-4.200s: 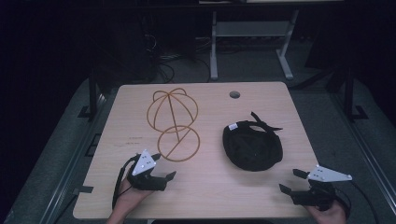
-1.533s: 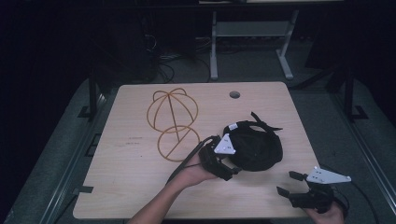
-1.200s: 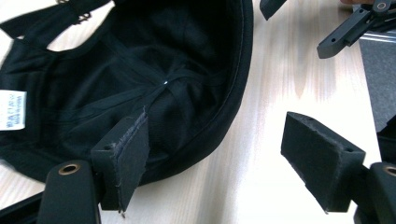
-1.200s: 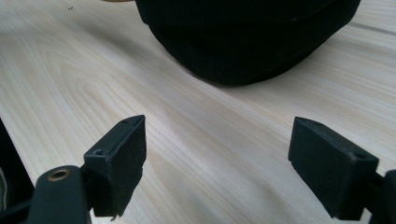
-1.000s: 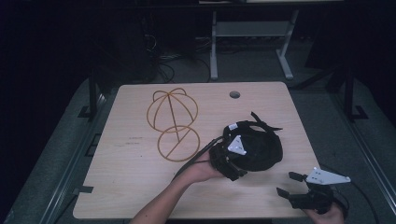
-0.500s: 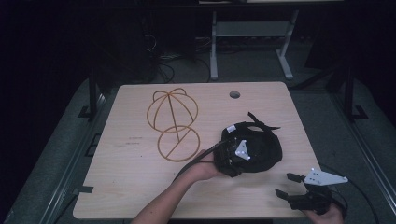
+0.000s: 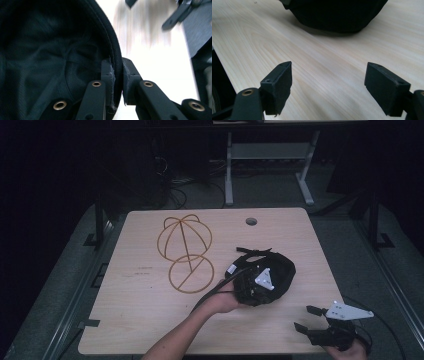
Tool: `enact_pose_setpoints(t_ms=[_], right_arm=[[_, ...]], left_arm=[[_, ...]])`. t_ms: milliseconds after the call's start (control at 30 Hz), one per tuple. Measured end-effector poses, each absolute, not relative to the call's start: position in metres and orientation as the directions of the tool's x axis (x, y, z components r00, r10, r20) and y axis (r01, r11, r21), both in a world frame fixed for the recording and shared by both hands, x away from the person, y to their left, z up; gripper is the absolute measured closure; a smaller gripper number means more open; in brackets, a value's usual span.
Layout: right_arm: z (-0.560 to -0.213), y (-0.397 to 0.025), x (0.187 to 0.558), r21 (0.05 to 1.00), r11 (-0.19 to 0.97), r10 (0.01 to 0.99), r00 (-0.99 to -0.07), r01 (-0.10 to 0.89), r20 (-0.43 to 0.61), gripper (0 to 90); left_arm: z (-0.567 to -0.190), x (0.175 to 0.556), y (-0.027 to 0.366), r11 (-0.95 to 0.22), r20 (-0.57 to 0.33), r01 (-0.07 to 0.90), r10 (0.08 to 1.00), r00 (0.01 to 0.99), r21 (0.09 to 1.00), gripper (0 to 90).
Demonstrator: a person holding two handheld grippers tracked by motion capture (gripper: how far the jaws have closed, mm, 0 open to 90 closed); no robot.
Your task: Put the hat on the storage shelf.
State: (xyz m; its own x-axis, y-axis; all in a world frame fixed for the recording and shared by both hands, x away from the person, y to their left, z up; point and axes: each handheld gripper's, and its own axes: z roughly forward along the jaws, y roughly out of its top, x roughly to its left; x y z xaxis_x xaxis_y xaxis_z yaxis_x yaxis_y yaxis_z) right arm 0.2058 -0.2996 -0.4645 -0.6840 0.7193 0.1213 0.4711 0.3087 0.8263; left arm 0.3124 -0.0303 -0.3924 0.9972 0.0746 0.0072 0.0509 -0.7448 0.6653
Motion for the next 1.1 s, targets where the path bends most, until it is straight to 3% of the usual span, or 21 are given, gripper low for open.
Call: enact_pose_setpoints(t_ms=[200, 367, 533, 1100], right_arm=[[-0.46, -0.3, 0.204, 0.862, 0.196, 0.715, -0.67, 0.466, 0.2, 19.1], [-0.456, -0.295, 0.202, 0.882, 0.207, 0.728, -0.669, 0.422, 0.149, 16.4], [-0.453, -0.289, 0.203, 0.882, 0.211, 0.717, -0.68, 0.421, 0.154, 16.4], [-0.427, -0.29, 0.211, 0.918, 0.184, 0.711, -0.693, 0.351, 0.122, 18.9]], left_arm=[[-0.371, 0.314, -0.025, -0.664, -0.067, 0.093, 0.064, 0.996, 0.741, 81.8], [-0.357, 0.315, -0.021, -0.633, -0.083, 0.101, 0.058, 0.995, 0.768, 81.9], [-0.342, 0.318, -0.014, -0.564, -0.154, 0.14, 0.023, 0.988, 0.814, 81.9], [-0.316, 0.318, -0.012, -0.534, -0.165, 0.12, -0.037, 0.986, 0.837, 81.8]])
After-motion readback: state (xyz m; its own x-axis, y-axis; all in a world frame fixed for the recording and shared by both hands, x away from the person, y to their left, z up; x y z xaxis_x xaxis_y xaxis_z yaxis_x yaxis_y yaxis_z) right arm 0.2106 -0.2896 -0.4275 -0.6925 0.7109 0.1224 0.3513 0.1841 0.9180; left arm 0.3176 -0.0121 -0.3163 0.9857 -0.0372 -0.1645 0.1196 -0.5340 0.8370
